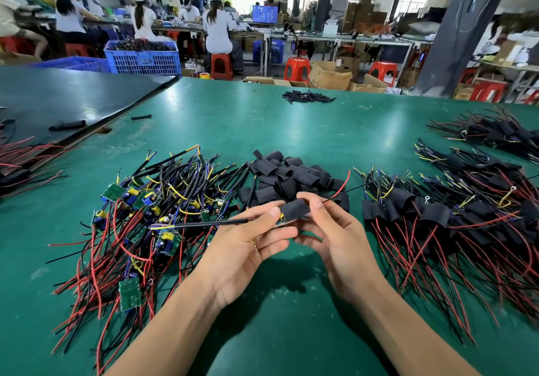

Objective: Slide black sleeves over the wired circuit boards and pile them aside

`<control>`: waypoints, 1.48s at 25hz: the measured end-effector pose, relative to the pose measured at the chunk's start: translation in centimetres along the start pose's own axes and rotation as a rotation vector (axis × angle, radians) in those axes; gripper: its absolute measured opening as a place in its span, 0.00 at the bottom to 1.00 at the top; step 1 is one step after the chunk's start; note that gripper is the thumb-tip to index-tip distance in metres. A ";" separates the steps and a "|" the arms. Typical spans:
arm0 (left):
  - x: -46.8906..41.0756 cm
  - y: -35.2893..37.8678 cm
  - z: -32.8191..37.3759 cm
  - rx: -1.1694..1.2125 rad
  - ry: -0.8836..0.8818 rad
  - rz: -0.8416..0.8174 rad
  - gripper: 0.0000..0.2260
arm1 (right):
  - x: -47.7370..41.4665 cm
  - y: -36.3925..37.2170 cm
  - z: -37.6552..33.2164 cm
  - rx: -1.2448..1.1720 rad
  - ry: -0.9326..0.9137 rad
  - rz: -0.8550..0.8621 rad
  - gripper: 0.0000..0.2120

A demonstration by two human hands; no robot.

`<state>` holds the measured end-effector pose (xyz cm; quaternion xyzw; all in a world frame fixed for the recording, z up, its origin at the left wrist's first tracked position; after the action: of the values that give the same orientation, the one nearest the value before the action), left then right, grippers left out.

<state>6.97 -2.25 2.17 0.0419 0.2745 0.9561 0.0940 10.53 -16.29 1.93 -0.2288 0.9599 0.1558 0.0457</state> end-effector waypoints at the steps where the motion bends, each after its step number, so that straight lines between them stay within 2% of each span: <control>1: 0.0 -0.1 0.0 0.001 0.006 0.007 0.09 | 0.0 0.1 0.1 -0.010 0.003 -0.005 0.14; 10: 0.0 -0.3 0.2 -0.033 0.127 0.071 0.10 | 0.2 0.7 0.6 -0.100 0.038 -0.046 0.12; 18: -0.4 -0.4 0.0 0.155 0.035 -0.003 0.09 | -0.1 0.2 -0.3 -0.078 -0.017 -0.059 0.16; 26: -0.2 -0.8 0.0 0.067 0.075 0.004 0.09 | 0.1 0.0 0.2 -0.020 -0.027 -0.066 0.11; 30: -0.3 -0.8 -0.1 0.011 0.125 0.013 0.05 | 0.1 0.4 0.5 -0.017 -0.027 -0.067 0.13; 32: -0.3 -0.9 -0.1 0.015 0.126 0.018 0.07 | 0.0 0.5 0.6 -0.022 -0.020 -0.061 0.15; 37: -0.3 -1.0 0.0 0.005 0.082 0.044 0.09 | -0.1 -0.2 0.6 -0.045 -0.018 -0.007 0.11</control>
<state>7.46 -1.48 1.59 0.0088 0.2794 0.9582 0.0613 10.72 -16.28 1.33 -0.2316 0.9549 0.1792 0.0497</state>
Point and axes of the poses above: each hand's wrist, its own x-axis away from the middle knuckle, its own y-axis out of the palm, z = x × y, the point moved 5 cm from there along -x, towards the middle knuckle, and after that the axes turned 14 degrees about -z, right-handed, at the moved point
